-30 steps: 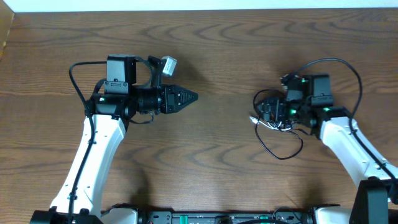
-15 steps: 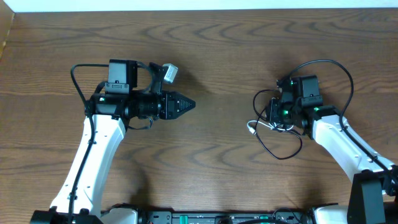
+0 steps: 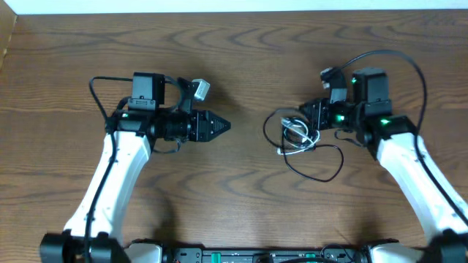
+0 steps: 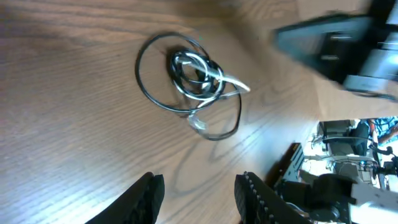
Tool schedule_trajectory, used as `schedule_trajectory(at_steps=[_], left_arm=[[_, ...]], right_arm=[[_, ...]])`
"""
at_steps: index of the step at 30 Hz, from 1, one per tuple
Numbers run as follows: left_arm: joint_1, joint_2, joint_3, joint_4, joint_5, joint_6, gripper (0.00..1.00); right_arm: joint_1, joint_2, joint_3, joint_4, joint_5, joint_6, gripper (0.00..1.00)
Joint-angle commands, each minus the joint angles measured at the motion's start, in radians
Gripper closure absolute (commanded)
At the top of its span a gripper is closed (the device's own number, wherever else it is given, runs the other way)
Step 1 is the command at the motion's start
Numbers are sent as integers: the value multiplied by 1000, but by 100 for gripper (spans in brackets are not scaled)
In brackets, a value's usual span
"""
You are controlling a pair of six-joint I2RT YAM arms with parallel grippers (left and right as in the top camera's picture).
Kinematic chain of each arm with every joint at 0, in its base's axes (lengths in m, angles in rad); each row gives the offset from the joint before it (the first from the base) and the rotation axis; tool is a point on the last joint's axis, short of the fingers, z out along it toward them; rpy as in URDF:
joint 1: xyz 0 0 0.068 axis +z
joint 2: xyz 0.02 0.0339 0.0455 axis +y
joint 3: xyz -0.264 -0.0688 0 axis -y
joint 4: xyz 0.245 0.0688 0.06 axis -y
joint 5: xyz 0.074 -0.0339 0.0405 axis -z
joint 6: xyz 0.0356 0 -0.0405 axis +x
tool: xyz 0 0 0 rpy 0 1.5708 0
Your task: Untangle cables
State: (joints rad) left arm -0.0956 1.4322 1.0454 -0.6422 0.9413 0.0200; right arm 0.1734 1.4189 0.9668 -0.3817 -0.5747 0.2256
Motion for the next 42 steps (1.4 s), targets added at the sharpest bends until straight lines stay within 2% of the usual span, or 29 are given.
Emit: schedule_trajectory(at_steps=[1, 7, 13, 14, 17, 19, 21, 23, 25, 29, 37, 42], left_arm=[[-2, 64, -12, 40, 21, 9, 57], [-4, 163, -12, 158, 177, 9, 55], [-49, 195, -12, 178, 185, 10, 55], [-64, 195, -12, 185, 185, 13, 55], [-116, 195, -12, 227, 185, 14, 51], [-162, 195, -12, 273, 184, 14, 48], [-210, 195, -12, 330, 163, 13, 46], [-251, 195, -12, 369, 97, -2, 45], [-303, 195, -12, 398, -76, -146, 45], [-393, 195, -12, 407, -331, -291, 46], [-538, 198, -12, 516, -668, -551, 46], [-579, 231, -12, 554, -775, -763, 46]], right_arm=[[2, -83, 39, -31, -65, -49, 99], [2, -202, 40, -100, 11, -48, 99], [2, -198, 39, -236, 252, -47, 99], [2, -188, 39, -252, 272, -47, 92], [2, -167, 39, -282, 303, -22, 59], [2, -154, 39, -292, 335, 5, 45], [2, -144, 39, -301, 340, 8, 38], [2, -143, 39, -324, 382, 58, 34], [2, -143, 39, -377, 529, 182, 32], [2, -143, 39, -469, 756, 348, 27], [2, -143, 39, -523, 854, 430, 20], [2, -143, 37, -559, 867, 459, 17]])
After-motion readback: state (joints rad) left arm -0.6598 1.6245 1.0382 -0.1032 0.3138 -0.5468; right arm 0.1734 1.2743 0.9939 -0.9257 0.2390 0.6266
